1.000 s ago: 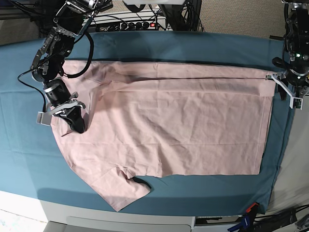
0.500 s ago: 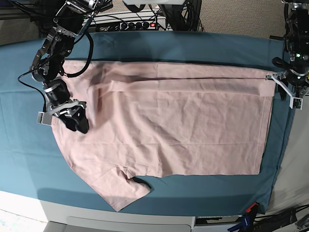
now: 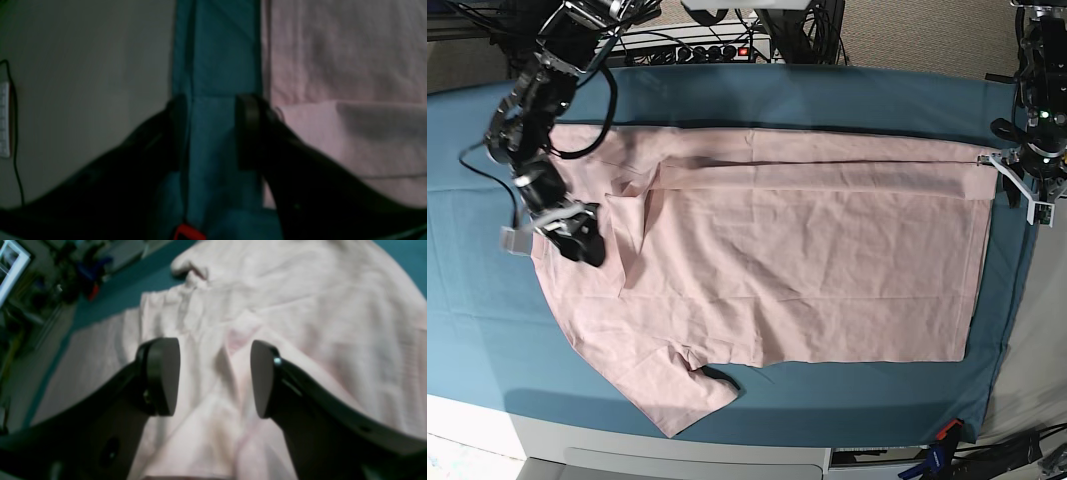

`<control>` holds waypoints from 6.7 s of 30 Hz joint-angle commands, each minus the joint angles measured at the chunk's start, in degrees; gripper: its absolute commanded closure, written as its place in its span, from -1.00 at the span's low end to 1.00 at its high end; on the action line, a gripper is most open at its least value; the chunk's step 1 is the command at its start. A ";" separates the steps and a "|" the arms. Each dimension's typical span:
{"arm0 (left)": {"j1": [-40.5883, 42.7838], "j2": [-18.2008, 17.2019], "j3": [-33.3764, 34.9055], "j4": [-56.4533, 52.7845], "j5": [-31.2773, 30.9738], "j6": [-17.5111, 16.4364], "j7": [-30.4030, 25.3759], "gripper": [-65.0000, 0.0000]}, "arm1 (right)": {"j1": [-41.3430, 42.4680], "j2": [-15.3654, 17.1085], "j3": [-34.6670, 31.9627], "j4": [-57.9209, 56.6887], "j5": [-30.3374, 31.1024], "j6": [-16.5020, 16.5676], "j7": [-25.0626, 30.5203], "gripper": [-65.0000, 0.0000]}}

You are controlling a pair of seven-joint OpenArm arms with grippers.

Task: Fold the T-shirt properly
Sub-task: 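Press and smooth the folded shoulder area with the right gripper, then grasp the folded edge again with both grippers, then pull the folded edge taut with both grippers and release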

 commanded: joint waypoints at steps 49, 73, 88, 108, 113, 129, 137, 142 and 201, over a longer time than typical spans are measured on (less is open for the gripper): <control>-0.44 1.73 -0.48 0.72 -3.96 -3.26 0.44 0.23 | -14.43 12.90 16.26 -17.09 21.70 -1.55 -17.11 0.73; -16.79 -11.32 -5.11 -32.59 -49.46 -18.82 28.89 0.23 | -14.38 12.94 16.24 -17.09 21.92 -1.53 -16.79 1.00; -17.86 -11.89 -5.11 -41.40 -62.84 -24.35 36.81 0.23 | -14.38 12.92 16.24 -17.09 21.94 -1.55 -16.79 1.00; -15.02 -11.23 -5.09 -41.40 -69.22 -27.30 39.58 0.23 | -14.38 12.92 16.24 -17.09 21.94 -1.53 -16.74 1.00; -15.04 -10.95 -5.09 -41.40 -69.30 -28.17 39.54 0.25 | -14.38 12.92 16.24 -17.09 21.97 -1.53 -16.28 1.00; -14.86 -11.50 -5.09 -41.38 -69.30 -28.81 39.32 1.00 | -14.43 13.07 16.26 -17.03 22.12 0.52 -16.39 1.00; -13.33 -13.60 -5.11 -41.38 -69.30 -28.85 39.58 1.00 | -14.80 15.91 16.26 -16.83 22.58 0.52 -18.45 1.00; -10.99 -14.16 -5.11 -41.33 -69.30 -28.81 39.80 1.00 | -17.27 17.18 16.26 -15.37 23.50 0.52 -19.41 1.00; -0.90 -15.08 -5.14 -40.74 -69.30 -36.28 41.62 0.47 | -26.64 19.28 16.41 -6.05 18.43 0.52 -15.02 0.33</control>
